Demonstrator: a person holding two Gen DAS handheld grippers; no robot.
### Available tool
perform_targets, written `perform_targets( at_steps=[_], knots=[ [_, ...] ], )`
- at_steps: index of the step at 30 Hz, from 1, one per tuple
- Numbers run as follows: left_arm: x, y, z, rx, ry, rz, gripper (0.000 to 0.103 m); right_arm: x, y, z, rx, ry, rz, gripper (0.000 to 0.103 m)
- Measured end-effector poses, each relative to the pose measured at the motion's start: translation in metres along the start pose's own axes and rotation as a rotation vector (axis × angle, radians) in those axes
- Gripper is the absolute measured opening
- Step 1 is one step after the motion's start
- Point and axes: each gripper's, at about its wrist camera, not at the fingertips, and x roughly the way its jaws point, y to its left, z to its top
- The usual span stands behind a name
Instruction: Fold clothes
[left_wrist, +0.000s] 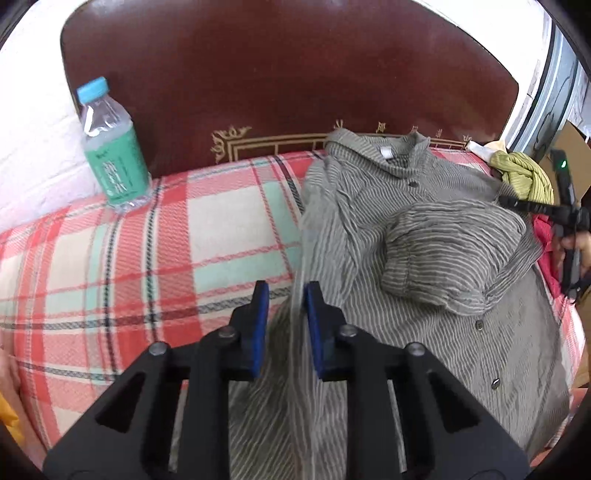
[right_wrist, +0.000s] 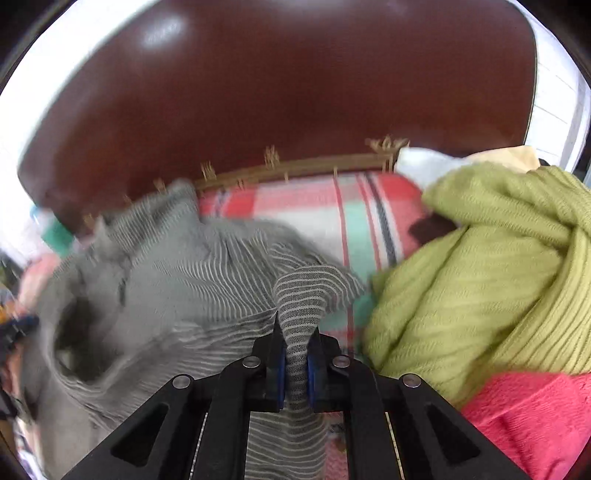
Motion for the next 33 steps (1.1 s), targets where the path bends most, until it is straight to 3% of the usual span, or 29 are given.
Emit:
perform_targets(
  at_steps=[1, 4, 6, 7, 8, 12, 15, 16, 18, 19, 21, 23, 24, 25, 26, 27, 29, 33],
  knots=[
    [0.002, 0.000, -0.001, 0.000, 0.004, -0.014, 0.023, 0.004, 0.004, -0.003, -0.022, 0.009, -0.016, 0.012],
    [-0.002, 0.009, 0.000, -0.024, -0.001, -0.091, 0.028, -0.009, 0.007, -0.001, 0.024, -0.016, 0.004, 0.042],
    [-0.005, 0.016, 0.001, -0.040, -0.005, -0.143, 0.051, -0.030, 0.013, 0.001, 0.014, -0.071, -0.010, 0.045],
    [-0.012, 0.018, 0.001, -0.037, -0.023, -0.174, 0.072, -0.043, 0.020, 0.001, -0.012, -0.098, -0.021, 0.045],
    [-0.021, 0.020, -0.001, -0.025, -0.046, -0.208, 0.084, -0.057, 0.025, 0.000, -0.033, -0.123, -0.007, 0.047],
    [-0.045, 0.015, -0.011, 0.075, -0.075, -0.303, 0.085, -0.099, 0.069, -0.011, -0.201, -0.187, 0.083, 0.062],
    [-0.034, -0.004, -0.025, 0.201, 0.008, -0.245, 0.085, -0.102, 0.130, -0.019, -0.377, -0.180, 0.188, 0.066],
    [-0.029, -0.010, -0.029, 0.239, 0.032, -0.211, 0.084, -0.099, 0.150, -0.021, -0.440, -0.173, 0.216, 0.067],
    [-0.018, -0.022, -0.039, 0.324, 0.076, -0.146, 0.052, -0.085, 0.187, -0.024, -0.546, -0.157, 0.220, 0.070],
    [-0.013, -0.024, -0.041, 0.336, 0.098, -0.138, 0.029, -0.077, 0.205, -0.025, -0.594, -0.147, 0.221, 0.071],
    [-0.005, -0.020, -0.040, 0.310, 0.128, -0.084, 0.026, -0.052, 0.229, -0.019, -0.624, -0.095, 0.214, 0.071],
    [-0.004, -0.010, -0.035, 0.273, 0.122, -0.043, 0.013, -0.026, 0.240, -0.012, -0.627, -0.029, 0.210, 0.071],
    [-0.007, -0.002, -0.031, 0.244, 0.108, -0.031, 0.012, -0.013, 0.243, -0.009, -0.622, 0.007, 0.210, 0.070],
    [-0.010, 0.005, -0.026, 0.214, 0.094, -0.020, 0.011, 0.000, 0.245, -0.006, -0.615, 0.044, 0.215, 0.064],
    [-0.015, 0.014, -0.021, 0.181, 0.075, -0.010, 0.011, 0.008, 0.244, -0.005, -0.601, 0.085, 0.242, 0.029],
    [-0.019, 0.024, -0.014, 0.145, 0.062, 0.005, 0.010, 0.014, 0.243, -0.002, -0.582, 0.104, 0.250, 0.008],
    [-0.024, 0.039, -0.005, 0.105, 0.049, 0.032, 0.010, 0.017, 0.244, 0.000, -0.581, 0.113, 0.280, 0.008],
    [-0.028, 0.067, 0.010, 0.038, 0.022, 0.094, 0.010, -0.015, 0.253, 0.008, -0.597, -0.006, 0.361, 0.008]
  ],
)
